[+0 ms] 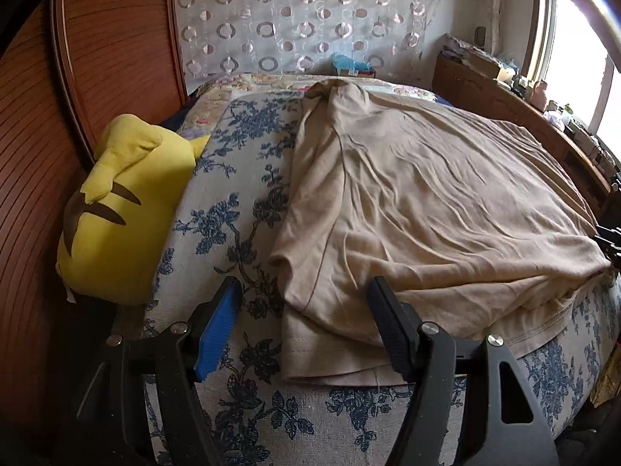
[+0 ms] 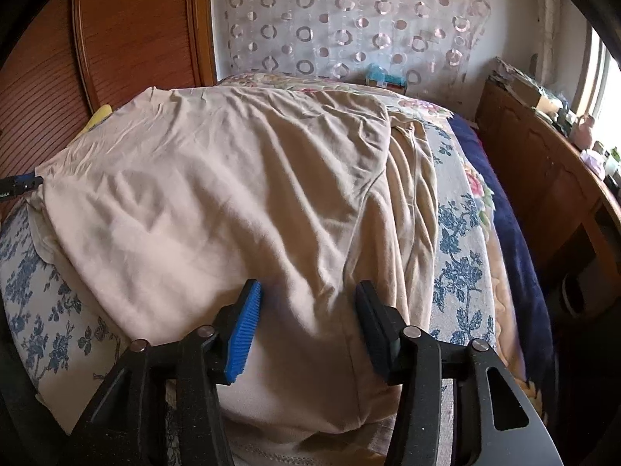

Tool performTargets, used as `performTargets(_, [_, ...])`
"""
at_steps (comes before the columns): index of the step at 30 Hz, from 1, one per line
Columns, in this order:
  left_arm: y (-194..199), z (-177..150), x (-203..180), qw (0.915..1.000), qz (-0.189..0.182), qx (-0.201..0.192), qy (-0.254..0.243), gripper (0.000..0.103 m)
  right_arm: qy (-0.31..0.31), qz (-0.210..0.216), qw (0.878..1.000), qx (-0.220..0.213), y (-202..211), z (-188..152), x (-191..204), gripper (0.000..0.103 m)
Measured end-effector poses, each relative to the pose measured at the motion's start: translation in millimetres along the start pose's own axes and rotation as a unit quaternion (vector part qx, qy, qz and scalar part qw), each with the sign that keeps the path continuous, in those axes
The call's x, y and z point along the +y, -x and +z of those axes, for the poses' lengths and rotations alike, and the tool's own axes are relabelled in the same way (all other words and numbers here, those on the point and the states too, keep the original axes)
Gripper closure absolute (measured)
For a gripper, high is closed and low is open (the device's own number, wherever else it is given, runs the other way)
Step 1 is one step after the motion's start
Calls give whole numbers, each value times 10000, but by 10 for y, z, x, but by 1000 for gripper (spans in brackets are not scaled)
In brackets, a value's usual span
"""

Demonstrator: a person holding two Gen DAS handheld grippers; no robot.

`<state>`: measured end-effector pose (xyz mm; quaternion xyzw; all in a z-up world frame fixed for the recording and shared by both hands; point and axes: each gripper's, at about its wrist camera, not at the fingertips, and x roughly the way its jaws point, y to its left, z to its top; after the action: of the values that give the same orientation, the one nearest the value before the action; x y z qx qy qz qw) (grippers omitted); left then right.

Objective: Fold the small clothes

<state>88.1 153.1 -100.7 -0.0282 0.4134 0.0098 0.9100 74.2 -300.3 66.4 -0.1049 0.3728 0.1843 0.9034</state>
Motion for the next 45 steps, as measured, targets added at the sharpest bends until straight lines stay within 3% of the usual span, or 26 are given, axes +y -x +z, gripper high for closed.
performTargets(18, [-22,5,-1,10000,20,9,-10,34,-12,68,10000,-15,50,-76,11,44])
performTargets(23, [-1,-3,-63,9997,-218,-11,-137,61,-16,74,10000,-11,48,-74,9,44])
performTargets(25, [2,6,-87,9993,-330,10,-144,83,-13,75,10000,-8,47,-78,15,43])
performTargets(27, [-2,25,-99,9990,-442,46,-106,95,-17,76,10000,-8,48,-75,15,43])
performTargets(33, [249,165,-260,9968,-664,-433,-89,97,-15,84,10000,0,48,-75,15,43])
performTargets(39, [604,371,-563,9887,-1026,-1063,-235,97,-15,89,10000,2,46,-76,12,43])
performTargets(45, [774,595,-880,9800,-1320,-1413,-467,97,-12,91,10000,3,44,-78,6,43])
